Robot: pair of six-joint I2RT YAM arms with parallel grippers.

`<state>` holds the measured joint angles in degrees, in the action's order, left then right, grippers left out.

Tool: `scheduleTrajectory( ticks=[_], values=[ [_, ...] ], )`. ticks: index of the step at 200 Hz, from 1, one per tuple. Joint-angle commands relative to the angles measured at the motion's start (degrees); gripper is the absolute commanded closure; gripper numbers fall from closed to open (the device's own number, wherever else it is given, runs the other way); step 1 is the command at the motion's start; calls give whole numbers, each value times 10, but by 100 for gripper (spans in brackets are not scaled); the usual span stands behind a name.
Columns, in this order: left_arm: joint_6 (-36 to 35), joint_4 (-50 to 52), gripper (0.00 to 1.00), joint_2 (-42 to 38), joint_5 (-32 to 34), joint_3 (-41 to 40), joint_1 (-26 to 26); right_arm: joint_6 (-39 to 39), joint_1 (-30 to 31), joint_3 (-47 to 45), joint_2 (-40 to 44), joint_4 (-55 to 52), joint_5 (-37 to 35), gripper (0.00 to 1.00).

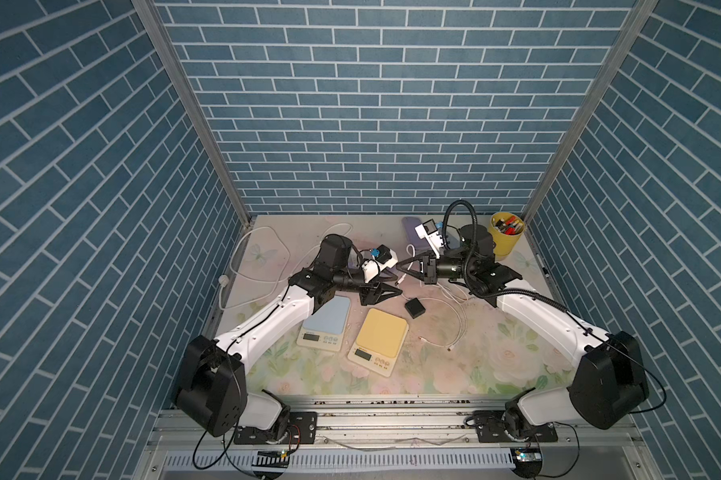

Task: Charge the electronic scale
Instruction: Pick up the charging cable from the center of the board.

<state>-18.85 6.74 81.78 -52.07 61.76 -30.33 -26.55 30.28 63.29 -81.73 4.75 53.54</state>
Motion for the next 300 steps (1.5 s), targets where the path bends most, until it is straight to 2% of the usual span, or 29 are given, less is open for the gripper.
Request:
scheduleTrajectory(
  ticks=[1,74,89,117,146,151,163,180,193,214,240,271,300],
  values=[
    [3,12,53,6,-26,14,2,27,-2,21,15,14,26,100],
    [23,-6,62,8,-53,19,8,38,-1,23,9,-5,39,100],
    [25,-6,71,8,-57,20,8,40,-2,24,7,-8,39,100],
    [26,0,94,9,-55,23,9,40,-1,25,5,-10,35,100],
    [22,12,98,8,-28,25,10,31,-2,29,6,-32,-2,100],
    [20,17,100,7,-20,25,10,25,-1,33,6,-42,-17,92],
    [11,32,100,3,10,27,9,11,-2,37,7,-61,-33,79],
    [-7,52,100,-6,69,27,5,-25,-1,38,12,-90,-76,53],
    [-22,65,100,-13,135,24,-1,-60,-1,40,20,-133,-143,45],
    [-42,69,100,-23,272,15,-25,-141,-2,33,31,-187,-237,43],
    [-66,55,100,-28,396,4,-57,-256,1,4,22,-159,-238,45],
    [-100,45,100,-26,487,3,-95,-312,23,9,-9,-130,-225,46],
    [-113,51,100,-18,525,9,-112,-327,39,28,-33,-116,-215,46]
  ],
)
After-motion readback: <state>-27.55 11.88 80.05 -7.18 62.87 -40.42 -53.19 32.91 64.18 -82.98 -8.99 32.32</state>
